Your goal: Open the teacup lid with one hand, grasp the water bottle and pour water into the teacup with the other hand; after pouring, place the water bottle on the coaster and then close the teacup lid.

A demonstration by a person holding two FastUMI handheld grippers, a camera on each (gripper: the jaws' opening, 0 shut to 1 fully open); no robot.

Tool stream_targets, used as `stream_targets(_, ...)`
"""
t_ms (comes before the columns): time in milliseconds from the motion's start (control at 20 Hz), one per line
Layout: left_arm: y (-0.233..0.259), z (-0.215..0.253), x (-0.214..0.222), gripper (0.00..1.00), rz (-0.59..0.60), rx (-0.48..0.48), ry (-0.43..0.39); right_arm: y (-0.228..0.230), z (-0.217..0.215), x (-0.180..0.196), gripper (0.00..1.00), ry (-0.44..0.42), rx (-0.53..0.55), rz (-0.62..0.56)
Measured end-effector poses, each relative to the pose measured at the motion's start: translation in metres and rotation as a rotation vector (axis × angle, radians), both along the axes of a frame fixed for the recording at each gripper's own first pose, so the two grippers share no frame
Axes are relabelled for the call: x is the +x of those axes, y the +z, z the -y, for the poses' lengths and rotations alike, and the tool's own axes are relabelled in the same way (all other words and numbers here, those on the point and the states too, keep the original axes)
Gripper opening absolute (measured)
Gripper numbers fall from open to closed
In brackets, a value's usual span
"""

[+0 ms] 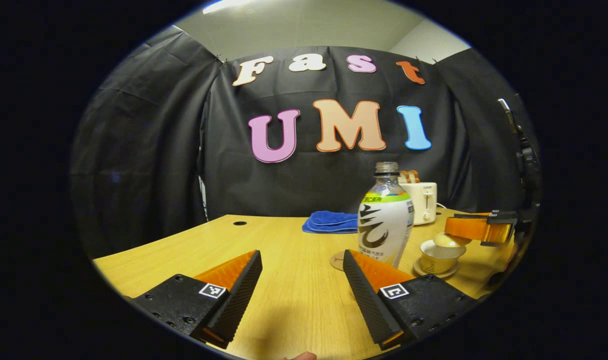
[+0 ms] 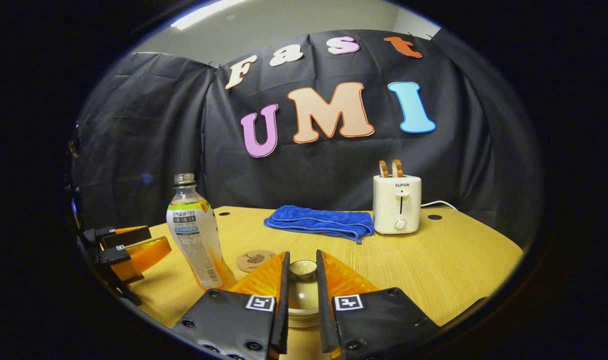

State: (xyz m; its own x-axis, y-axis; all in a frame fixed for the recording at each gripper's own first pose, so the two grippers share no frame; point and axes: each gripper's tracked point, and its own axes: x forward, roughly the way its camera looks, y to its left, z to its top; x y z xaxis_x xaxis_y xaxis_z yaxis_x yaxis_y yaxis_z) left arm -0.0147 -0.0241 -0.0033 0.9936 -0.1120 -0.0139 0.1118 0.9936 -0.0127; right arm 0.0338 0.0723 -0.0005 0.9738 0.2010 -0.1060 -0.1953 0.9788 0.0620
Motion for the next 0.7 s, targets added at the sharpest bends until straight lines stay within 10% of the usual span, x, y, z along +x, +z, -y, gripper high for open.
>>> stream_targets(700,-0.004,0.058,-0.010,0.95,-0.063,-0.059,-0.179,0.037,0.036,-0.017,0.29,-0.026,0.039,0.052)
